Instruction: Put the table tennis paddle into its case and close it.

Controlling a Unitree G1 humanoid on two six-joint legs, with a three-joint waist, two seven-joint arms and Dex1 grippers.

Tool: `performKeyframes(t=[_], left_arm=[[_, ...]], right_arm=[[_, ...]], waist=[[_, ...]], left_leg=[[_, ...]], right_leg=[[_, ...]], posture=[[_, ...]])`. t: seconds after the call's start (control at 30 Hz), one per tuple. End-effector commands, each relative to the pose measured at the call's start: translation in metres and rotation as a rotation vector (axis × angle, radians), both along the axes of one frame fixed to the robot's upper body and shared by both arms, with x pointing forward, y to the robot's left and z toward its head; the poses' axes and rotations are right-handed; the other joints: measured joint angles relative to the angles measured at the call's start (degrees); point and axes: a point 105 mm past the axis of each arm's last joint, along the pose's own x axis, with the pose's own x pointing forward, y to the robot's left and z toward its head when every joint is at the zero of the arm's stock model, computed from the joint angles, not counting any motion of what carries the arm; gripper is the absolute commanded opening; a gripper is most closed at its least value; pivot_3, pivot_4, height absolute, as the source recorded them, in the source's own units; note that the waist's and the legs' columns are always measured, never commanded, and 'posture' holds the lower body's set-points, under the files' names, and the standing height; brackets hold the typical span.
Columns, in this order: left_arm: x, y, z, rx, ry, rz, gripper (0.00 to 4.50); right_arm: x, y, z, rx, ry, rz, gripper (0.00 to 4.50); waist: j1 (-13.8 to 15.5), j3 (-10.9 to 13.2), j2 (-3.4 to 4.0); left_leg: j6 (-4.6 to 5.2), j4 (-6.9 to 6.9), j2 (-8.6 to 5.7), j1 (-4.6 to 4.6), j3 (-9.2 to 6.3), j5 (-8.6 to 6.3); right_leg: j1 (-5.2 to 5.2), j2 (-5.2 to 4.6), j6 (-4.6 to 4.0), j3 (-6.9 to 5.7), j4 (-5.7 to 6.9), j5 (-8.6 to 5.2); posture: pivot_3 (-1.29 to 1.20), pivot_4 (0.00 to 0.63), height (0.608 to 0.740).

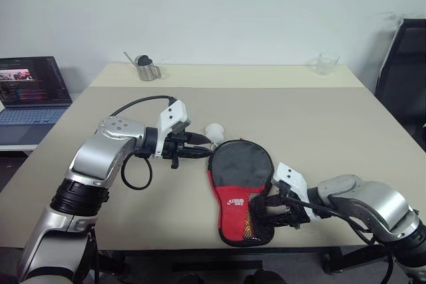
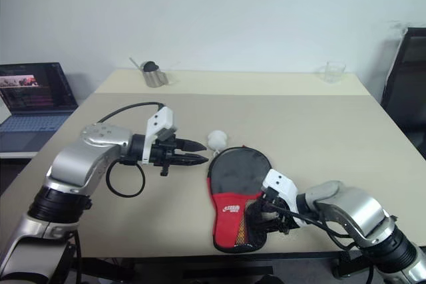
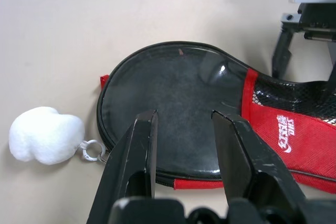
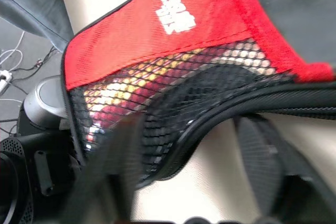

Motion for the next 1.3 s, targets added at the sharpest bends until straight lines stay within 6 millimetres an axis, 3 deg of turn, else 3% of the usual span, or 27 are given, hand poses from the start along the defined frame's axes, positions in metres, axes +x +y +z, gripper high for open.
performKeyframes(t=[0.03, 0.13, 0.23, 0.33, 0.47, 0.6, 0.7, 0.77, 0.87, 1.1, 1.2, 1.3], left_arm=[[0.001, 0.003, 0.01, -0.001, -0.044, 0.01, 1.78], [0.007, 0.01, 0.011, 0.002, -0.058, 0.048, 1.78], [0.022, 0.023, 0.013, -0.004, -0.095, 0.155, 1.78], [0.034, 0.032, 0.016, -0.022, -0.118, 0.236, 1.78], [0.059, 0.043, 0.02, -0.066, -0.136, 0.392, 1.78], [0.086, 0.053, 0.021, -0.094, -0.126, 0.551, 1.78], [0.095, 0.055, 0.02, -0.119, -0.096, 0.607, 1.78], [0.1, 0.052, 0.016, -0.115, -0.077, 0.625, 1.78], [0.103, 0.045, 0.013, -0.128, -0.052, 0.613, 1.78], [0.117, 0.016, 0.004, -0.211, 0.064, 0.581, 1.78], [0.122, 0.004, -0.007, -0.217, 0.15, 0.599, 1.78], [0.126, -0.006, -0.016, -0.206, 0.177, 0.608, 1.78]], right_arm=[[-0.004, -0.008, 0.025, 0.007, -0.069, 0.068, 4.35], [0.01, -0.033, 0.033, -0.043, -0.144, 0.038, 4.43], [0.041, -0.063, 0.049, -0.062, -0.266, -0.068, 4.43], [0.054, -0.066, 0.066, -0.024, -0.348, -0.085, 4.43], [0.077, -0.034, 0.101, 0.188, -0.512, -0.123, 4.43], [0.104, 0.026, 0.111, 0.441, -0.619, -0.279, 4.43], [0.12, 0.049, 0.093, 0.482, -0.607, -0.421, 4.43], [0.119, 0.065, 0.073, 0.453, -0.603, -0.414, 4.43], [0.116, 0.074, 0.053, 0.419, -0.589, -0.398, 4.43], [0.097, 0.07, 0.005, 0.361, -0.462, -0.324, 4.43], [0.1, 0.068, -0.01, 0.319, -0.443, -0.359, 4.43], [0.112, 0.06, -0.012, 0.353, -0.388, -0.49, 4.43]], waist=[[0.07, 0.0, 0.0], [0.07, 0.0, 0.0], [0.02, 0.0, -0.01], [-0.06, 0.01, -0.02], [-0.11, 0.01, -0.05], [-0.18, -0.03, -0.12], [0.0, -0.03, -0.11], [0.15, -0.03, -0.12], [0.4, -0.04, -0.13], [0.58, -0.05, -0.18], [0.16, -0.07, -0.2], [-0.15, -0.08, -0.22]], left_leg=[[0.0, 0.0, 0.0, 0.0, 0.01, 0.0], [0.0, 0.01, -0.02, 0.0, 0.01, 0.0], [0.0, 0.08, -0.02, 0.02, 0.05, 0.0], [0.0, 0.15, 0.0, 0.02, 0.09, 0.0], [0.0, 0.19, 0.05, 0.01, 0.08, 0.0], [-0.01, 0.24, 0.09, 0.0, 0.05, 0.01], [-0.02, 0.22, 0.11, -0.06, 0.07, 0.01], [-0.03, 0.23, 0.07, -0.11, 0.1, 0.01], [-0.01, 0.24, 0.05, -0.17, 0.14, 0.01], [0.02, 0.56, -0.07, -0.21, 0.14, 0.0], [0.02, 0.69, -0.07, -0.18, 0.13, 0.0], [0.02, 0.7, 0.04, -0.04, 0.08, 0.0]], right_leg=[[0.0, 0.0, 0.0, 0.0, -0.01, 0.0], [0.01, -0.01, 0.0, 0.01, -0.01, 0.0], [0.05, 0.0, 0.01, -0.02, 0.0, 0.01], [0.05, 0.02, -0.02, 0.01, 0.02, 0.08], [0.06, 0.11, -0.02, 0.0, 0.03, 0.09], [0.07, 0.13, -0.02, -0.01, 0.09, 0.11], [0.0, 0.12, -0.05, 0.01, 0.12, 0.12], [-0.01, 0.04, -0.05, 0.02, 0.08, 0.13], [0.0, -0.23, 0.05, 0.02, 0.04, 0.13], [0.15, -0.28, 0.29, -0.05, 0.03, 0.23], [0.16, -0.09, 0.22, -0.04, 0.05, 0.35], [0.26, 0.1, 0.1, -0.03, 0.09, 0.42]], posture=[[0.0, 0.15, 0.74], [0.0, 0.15, 0.74], [0.0, 0.15, 0.74], [0.0, 0.15, 0.74], [0.0, 0.15, 0.74], [0.0, 0.15, 0.74], [0.0, 0.15, 0.74], [0.0, 0.15, 0.74], [0.0, 0.15, 0.74], [0.0, 0.15, 0.74], [0.0, 0.15, 0.74], [0.0, 0.15, 0.74]])
